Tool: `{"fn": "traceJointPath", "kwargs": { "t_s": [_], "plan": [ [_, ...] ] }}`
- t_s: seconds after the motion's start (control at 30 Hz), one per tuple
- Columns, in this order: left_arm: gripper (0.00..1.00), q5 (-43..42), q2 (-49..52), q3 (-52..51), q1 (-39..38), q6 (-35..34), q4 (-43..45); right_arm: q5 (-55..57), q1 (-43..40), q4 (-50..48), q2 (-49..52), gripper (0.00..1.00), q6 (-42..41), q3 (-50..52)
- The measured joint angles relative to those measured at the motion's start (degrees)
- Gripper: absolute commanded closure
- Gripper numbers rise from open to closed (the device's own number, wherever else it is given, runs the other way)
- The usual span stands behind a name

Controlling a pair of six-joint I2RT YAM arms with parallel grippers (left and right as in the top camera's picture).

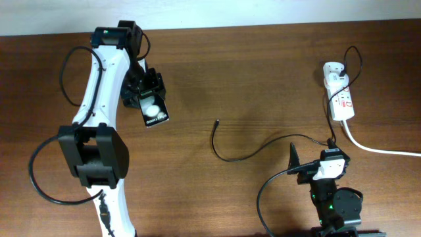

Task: Plug charger to phone and switch on socket
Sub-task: 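Close the left gripper on the phone and lift it off the table, then raise the held phone upright with the left gripper and hold it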

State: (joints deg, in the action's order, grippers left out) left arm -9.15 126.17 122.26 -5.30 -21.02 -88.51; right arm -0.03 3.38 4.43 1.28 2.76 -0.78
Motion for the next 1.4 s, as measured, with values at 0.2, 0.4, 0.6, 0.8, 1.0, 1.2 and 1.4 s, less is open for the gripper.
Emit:
{"fn": "traceJointPath", "kwargs": {
  "t_s": [0.2,0.4,0.6,0.8,1.0,1.2,1.4],
  "plan": [
    [0.55,-2.9,0.0,0.0,0.0,0.0,-2.8,0.0,0.0,0.0,0.0,0.01,0.0,0.0],
    [0.53,-7.3,0.0,0.0,0.0,0.0,-4.2,0.0,0.0,0.0,0.0,0.02,0.0,0.0],
    [0.74,-9.0,0.0,0.0,0.0,0.0,-8.0,0.0,0.0,0.0,0.0,0.01,0.0,0.0],
    [0.76,-15.8,0.0,0.0,0.0,0.0,-8.0,0.0,0.0,0.0,0.0,0.01,0.0,0.0],
    [0.73,-17.8,0.0,0.0,0.0,0.0,-8.0,0.0,0.0,0.0,0.0,0.01,0.0,0.0],
    [0.75,-21.7,0.0,0.0,0.0,0.0,-8.0,0.0,0.0,0.0,0.0,0.01,0.0,0.0],
    [0.76,-23.5,0.0,0.0,0.0,-1.3,-8.0,0.0,0.0,0.0,0.0,0.01,0.0,0.0]
  ]
}}
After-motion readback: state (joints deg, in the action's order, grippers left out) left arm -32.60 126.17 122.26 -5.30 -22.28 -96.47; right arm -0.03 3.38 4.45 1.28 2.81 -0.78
